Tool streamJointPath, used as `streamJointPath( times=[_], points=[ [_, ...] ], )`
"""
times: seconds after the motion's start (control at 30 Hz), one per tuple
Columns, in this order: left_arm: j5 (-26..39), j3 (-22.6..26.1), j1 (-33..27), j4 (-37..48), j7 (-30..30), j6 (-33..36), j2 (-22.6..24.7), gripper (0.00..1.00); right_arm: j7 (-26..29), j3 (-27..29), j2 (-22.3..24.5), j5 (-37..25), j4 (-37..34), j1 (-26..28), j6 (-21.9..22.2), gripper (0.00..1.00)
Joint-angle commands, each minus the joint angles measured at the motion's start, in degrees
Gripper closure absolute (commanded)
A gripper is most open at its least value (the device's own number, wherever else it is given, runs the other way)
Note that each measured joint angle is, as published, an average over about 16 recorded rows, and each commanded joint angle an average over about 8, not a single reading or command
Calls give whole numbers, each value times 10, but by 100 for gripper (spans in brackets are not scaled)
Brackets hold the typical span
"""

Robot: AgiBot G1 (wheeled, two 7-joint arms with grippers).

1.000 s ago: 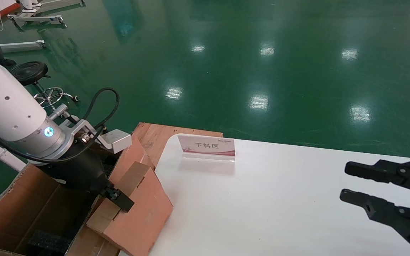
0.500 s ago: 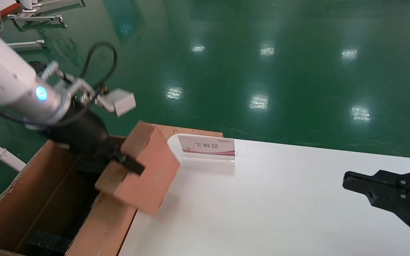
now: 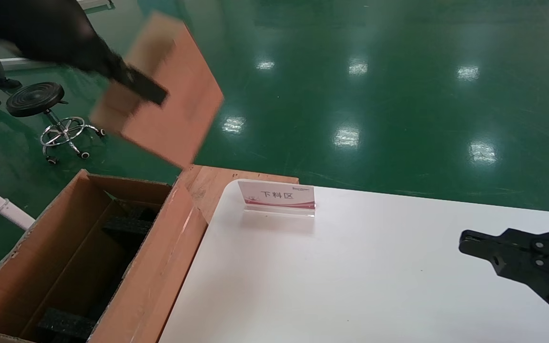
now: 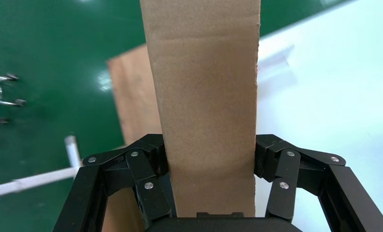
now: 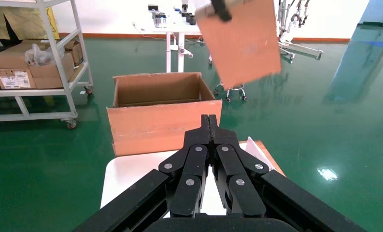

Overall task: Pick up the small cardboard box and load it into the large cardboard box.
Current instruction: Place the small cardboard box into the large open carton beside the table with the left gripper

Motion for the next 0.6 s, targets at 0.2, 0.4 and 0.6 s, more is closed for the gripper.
streamJointPath(
  times=[0.2, 0.4, 0.6],
  points=[
    [-23, 77, -108, -10, -20, 30, 25, 100, 0, 0, 0, 0, 0, 0, 0, 0],
    [-86, 175, -158, -21, -53, 47, 50, 100, 0, 0, 0, 0, 0, 0, 0, 0],
    [-147, 258, -163, -26, -88, 46, 73, 100, 0, -1, 0, 0, 0, 0, 0, 0]
  ],
)
